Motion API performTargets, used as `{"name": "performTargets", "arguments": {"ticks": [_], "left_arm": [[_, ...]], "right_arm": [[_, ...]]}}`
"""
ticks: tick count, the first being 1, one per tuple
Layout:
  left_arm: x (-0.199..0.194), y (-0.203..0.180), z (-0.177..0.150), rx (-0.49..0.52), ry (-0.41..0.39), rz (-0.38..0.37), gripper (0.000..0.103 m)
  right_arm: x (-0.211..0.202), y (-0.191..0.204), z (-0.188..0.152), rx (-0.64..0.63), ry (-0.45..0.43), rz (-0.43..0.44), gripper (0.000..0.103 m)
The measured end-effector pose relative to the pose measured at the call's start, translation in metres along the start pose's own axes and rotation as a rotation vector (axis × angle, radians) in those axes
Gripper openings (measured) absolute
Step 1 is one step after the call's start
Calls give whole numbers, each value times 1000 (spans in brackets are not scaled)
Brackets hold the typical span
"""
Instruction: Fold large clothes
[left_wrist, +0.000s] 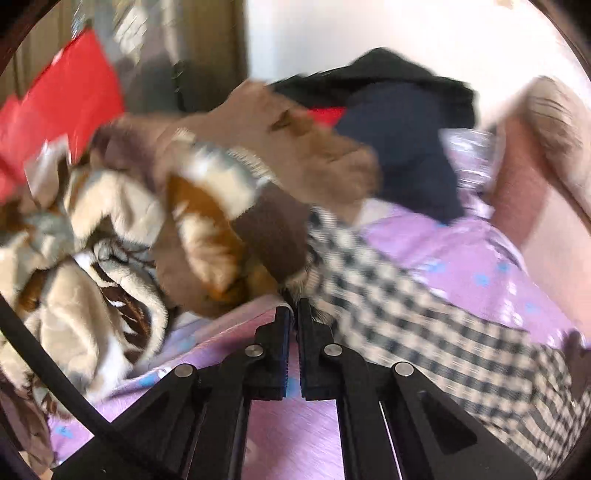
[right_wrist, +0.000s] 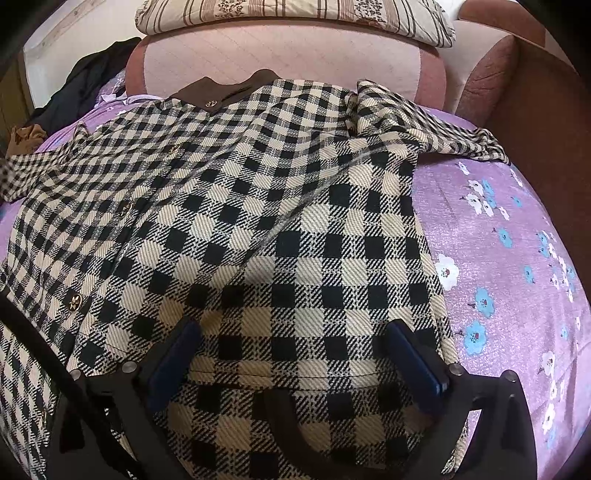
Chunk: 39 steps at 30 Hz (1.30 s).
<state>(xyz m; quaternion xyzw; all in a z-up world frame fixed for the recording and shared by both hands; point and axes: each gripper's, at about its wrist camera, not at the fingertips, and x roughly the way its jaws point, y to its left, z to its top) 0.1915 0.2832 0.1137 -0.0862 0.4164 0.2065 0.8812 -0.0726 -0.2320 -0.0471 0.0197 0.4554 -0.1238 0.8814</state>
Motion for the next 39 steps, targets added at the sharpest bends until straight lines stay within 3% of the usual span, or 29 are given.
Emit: {"name": "performTargets", "arguments": {"ticks": [2, 6, 12, 15, 19, 20, 24, 25, 27, 34, 39], "left_arm": [[-21, -28, -2, 40, -12, -103, 0], [-64, -102, -18, 162, -42, -241, 0], [-125, -235, -88, 367, 39, -509, 0], [-143, -295, -126, 466, 74, -575, 0], [-154, -327, -156, 518, 98, -603, 2], [-153, -324, -159, 517, 92, -605, 4], [-132, -278, -146, 492, -4, -474, 54], [-123, -256, -136, 459, -14, -437, 57], [-100, -216, -123, 385, -1, -375, 57], [1, -29, -75, -43, 102, -212, 57], [51, 34, -65, -182, 157, -182, 57]], "right_arm": [[0, 0, 0, -1, 0, -2, 103], [-1, 0, -1, -1, 2, -4, 103], [-1, -1, 0, 4, 9, 1, 103], [0, -3, 1, 9, 15, 7, 103], [1, -3, 2, 8, 18, 8, 103], [1, -3, 2, 9, 18, 8, 103], [0, -4, 2, 9, 18, 11, 103], [0, -4, 2, 8, 18, 9, 103], [0, -4, 1, 7, 18, 6, 103], [0, -4, 1, 6, 17, 4, 103], [0, -4, 1, 6, 17, 6, 103]]}}
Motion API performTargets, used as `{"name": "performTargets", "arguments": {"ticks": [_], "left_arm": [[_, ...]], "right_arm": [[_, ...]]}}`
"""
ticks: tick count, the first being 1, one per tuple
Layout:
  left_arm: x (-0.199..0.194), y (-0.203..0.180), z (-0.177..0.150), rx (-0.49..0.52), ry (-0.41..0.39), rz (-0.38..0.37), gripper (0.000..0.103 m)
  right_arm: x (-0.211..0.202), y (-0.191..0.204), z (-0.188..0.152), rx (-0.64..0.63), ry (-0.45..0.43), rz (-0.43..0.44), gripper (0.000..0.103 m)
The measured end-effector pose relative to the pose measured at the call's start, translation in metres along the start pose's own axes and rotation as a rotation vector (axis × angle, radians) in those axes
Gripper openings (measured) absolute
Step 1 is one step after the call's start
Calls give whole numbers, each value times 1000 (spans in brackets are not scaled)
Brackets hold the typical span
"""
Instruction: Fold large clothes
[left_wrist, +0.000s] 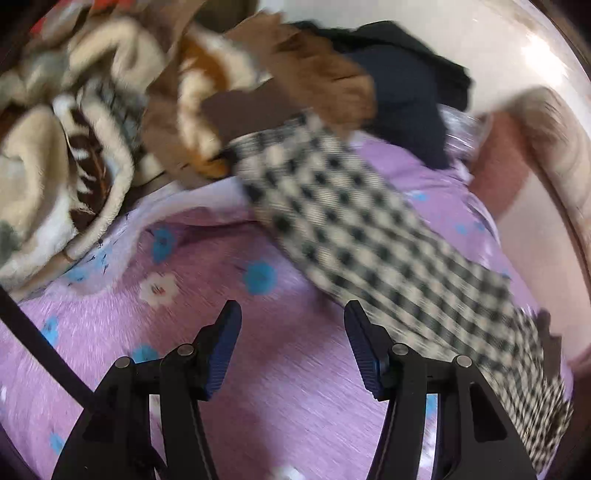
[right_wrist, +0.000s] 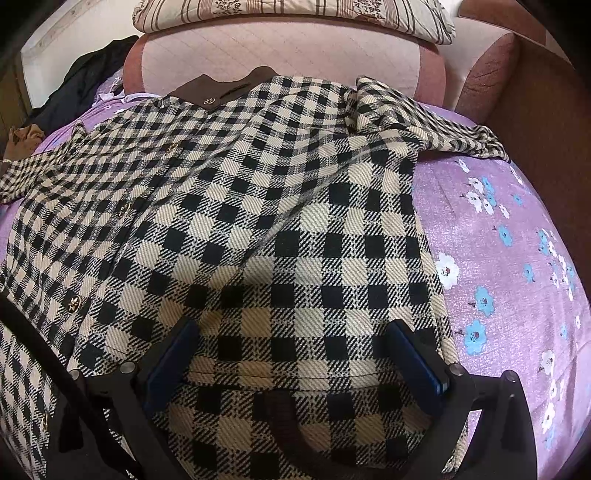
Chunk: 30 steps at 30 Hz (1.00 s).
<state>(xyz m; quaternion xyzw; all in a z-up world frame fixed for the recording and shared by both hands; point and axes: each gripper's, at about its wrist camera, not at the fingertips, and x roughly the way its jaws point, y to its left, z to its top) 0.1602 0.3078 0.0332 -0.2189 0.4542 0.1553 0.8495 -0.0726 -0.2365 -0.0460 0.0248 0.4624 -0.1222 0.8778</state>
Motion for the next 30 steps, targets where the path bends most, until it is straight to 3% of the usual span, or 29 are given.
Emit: {"name": "performTargets", "arguments": {"ticks": [3, 5, 7, 8, 12, 15, 18, 22, 27, 30], "left_arm": [[17, 10, 16, -39, 14, -25, 56], [19, 5, 24, -42, 9, -25, 48], [28, -1, 30, -49, 48, -34, 11], [32, -5, 31, -56, 68, -28, 4], [23, -38, 27, -5, 16, 88, 3], [6, -80, 15, 73, -29, 66, 3], [-14, -133, -7, 158, -42, -43, 3], [-44, -226, -60, 334, -7, -245, 3], [-76, -337, -173, 630, 116, -507, 3], [-94, -360, -225, 753, 195, -590, 4]], "right_arm": [[0, 0, 0, 0, -2, 2, 103], [1, 0, 1, 0, -3, 4, 103], [2, 0, 3, -2, -3, 5, 103], [2, 1, 3, -3, -3, 5, 103], [3, 1, 4, -4, -3, 5, 103], [3, 1, 5, -4, -3, 4, 103], [3, 1, 4, -3, -3, 5, 103], [3, 1, 5, -2, -3, 7, 103], [4, 2, 5, 1, -3, 11, 103], [5, 1, 5, 6, -2, 17, 103]]}}
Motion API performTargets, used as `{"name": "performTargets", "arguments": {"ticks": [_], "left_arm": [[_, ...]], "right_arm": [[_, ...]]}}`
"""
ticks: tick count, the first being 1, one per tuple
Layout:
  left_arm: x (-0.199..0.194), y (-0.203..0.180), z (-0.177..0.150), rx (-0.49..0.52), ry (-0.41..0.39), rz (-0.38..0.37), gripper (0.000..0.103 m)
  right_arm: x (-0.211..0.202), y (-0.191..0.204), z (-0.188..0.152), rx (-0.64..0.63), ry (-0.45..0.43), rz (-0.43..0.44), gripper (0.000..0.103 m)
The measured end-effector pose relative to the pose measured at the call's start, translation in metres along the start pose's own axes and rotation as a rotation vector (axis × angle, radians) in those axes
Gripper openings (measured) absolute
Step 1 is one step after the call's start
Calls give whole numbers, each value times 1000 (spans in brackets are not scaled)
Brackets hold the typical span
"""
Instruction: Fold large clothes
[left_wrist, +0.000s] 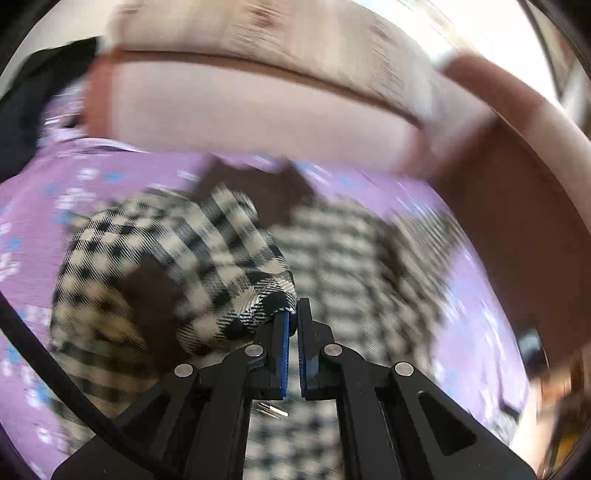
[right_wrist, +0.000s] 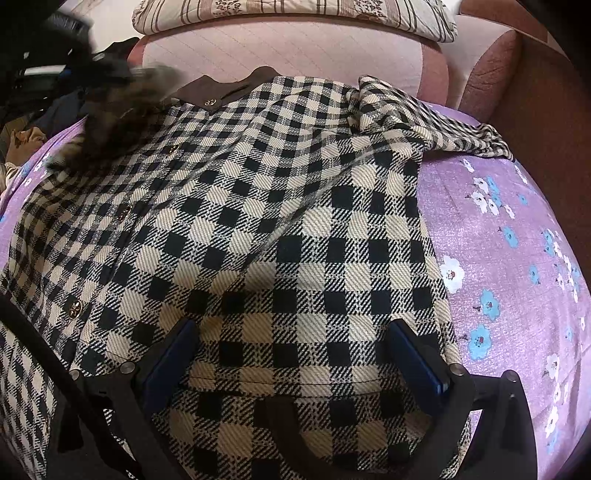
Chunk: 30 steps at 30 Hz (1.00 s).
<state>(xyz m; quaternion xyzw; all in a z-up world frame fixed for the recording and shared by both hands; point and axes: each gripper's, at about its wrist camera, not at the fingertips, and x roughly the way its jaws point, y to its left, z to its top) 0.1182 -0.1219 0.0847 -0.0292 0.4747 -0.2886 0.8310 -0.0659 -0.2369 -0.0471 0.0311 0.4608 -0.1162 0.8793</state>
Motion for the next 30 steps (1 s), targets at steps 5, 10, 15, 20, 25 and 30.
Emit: {"name": "performTargets", "arguments": {"ticks": [5, 10, 15, 20, 25, 30], "left_arm": [[-21, -3, -29, 11, -8, -2, 54], [-69, 45, -71, -7, -56, 166, 58], [-102, 101, -111, -50, -94, 432, 59], [-99, 148, -132, -151, -47, 433, 62], [-88, 157, -140, -141, -21, 455, 62], [-87, 156, -142, -98, -8, 483, 62]], "right_arm": [[0, -1, 0, 1, 0, 0, 103], [0, -1, 0, 2, -1, 4, 103], [-12, -5, 7, -11, 23, 66, 91], [-59, 25, 44, -113, -112, 136, 87], [-38, 112, 81, -379, -125, 100, 88], [-1, 161, 103, -491, -134, 31, 88]]}}
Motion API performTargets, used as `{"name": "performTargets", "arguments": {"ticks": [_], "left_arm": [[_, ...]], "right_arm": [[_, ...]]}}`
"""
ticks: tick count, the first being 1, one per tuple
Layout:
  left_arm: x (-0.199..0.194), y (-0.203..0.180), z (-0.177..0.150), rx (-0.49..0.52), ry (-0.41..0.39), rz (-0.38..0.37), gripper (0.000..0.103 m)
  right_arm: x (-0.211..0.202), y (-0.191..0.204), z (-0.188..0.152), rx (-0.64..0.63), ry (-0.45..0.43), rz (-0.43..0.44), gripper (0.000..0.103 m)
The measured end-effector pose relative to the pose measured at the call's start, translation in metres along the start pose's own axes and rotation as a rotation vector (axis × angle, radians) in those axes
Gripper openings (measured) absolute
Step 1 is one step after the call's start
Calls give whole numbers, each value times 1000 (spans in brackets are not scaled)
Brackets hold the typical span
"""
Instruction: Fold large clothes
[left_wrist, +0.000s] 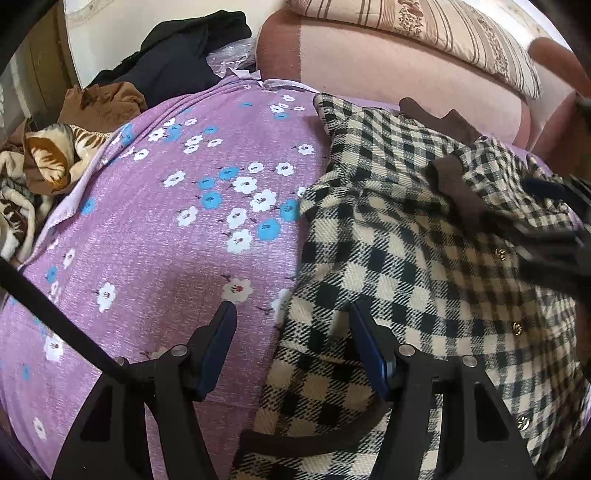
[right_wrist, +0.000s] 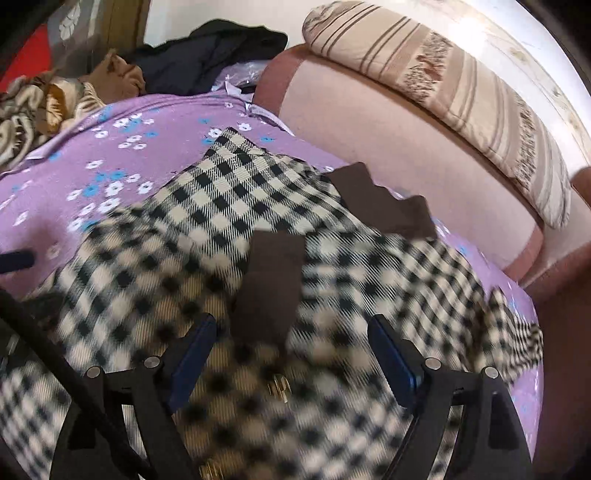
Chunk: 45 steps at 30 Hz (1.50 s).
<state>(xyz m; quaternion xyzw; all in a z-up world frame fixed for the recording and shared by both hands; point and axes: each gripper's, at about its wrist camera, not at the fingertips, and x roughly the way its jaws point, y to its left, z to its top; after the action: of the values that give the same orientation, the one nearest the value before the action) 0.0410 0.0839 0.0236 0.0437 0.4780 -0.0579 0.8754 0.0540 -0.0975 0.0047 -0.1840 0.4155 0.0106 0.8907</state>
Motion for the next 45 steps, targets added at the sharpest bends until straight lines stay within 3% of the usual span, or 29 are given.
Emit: {"name": "performTargets", "arguments": {"ticks": [3, 8, 13, 15, 16, 17, 20, 28, 36, 39, 40, 41, 43, 45], "left_arm": [[0, 5, 3, -21, 13, -17, 62], [-1, 15, 9, -102, 39, -99, 62], [0, 16, 10, -119, 42, -89, 62], [1, 17, 10, -125, 53, -95, 62], [1, 18, 10, -130, 54, -98, 62], [0, 18, 10, -134, 50, -97, 62], [-3, 20, 11, -138, 32, -85, 62], [-4, 21, 11, -131, 23, -71, 62], [2, 24, 9, -111, 29, -35, 62], [2, 27, 8, -119, 36, -37, 62], [2, 29, 8, -118, 36, -36, 62], [2, 30, 7, -116, 37, -33, 62], [2, 31, 6, -114, 41, -29, 62], [1, 33, 4, -117, 46, -31, 62]], "right_arm": [[21, -12, 15, 108, 12, -37, 86], [44, -43, 19, 403, 80, 104, 82], [64, -25, 23, 344, 139, 67, 80], [66, -19, 23, 284, 144, 26, 63], [63, -19, 24, 270, 144, 19, 28], [62, -21, 24, 265, 161, 8, 17], [51, -48, 21, 310, 148, -10, 13], [38, -149, -9, 458, 169, -234, 12], [38, -207, -41, 510, 241, -442, 6], [12, -224, -51, 581, 220, -362, 7], [3, -227, -55, 599, 208, -317, 15], [-7, -228, -61, 616, 200, -268, 35], [-30, -222, -80, 636, 204, -170, 57], [-48, -210, -105, 628, 229, -97, 57]]}}
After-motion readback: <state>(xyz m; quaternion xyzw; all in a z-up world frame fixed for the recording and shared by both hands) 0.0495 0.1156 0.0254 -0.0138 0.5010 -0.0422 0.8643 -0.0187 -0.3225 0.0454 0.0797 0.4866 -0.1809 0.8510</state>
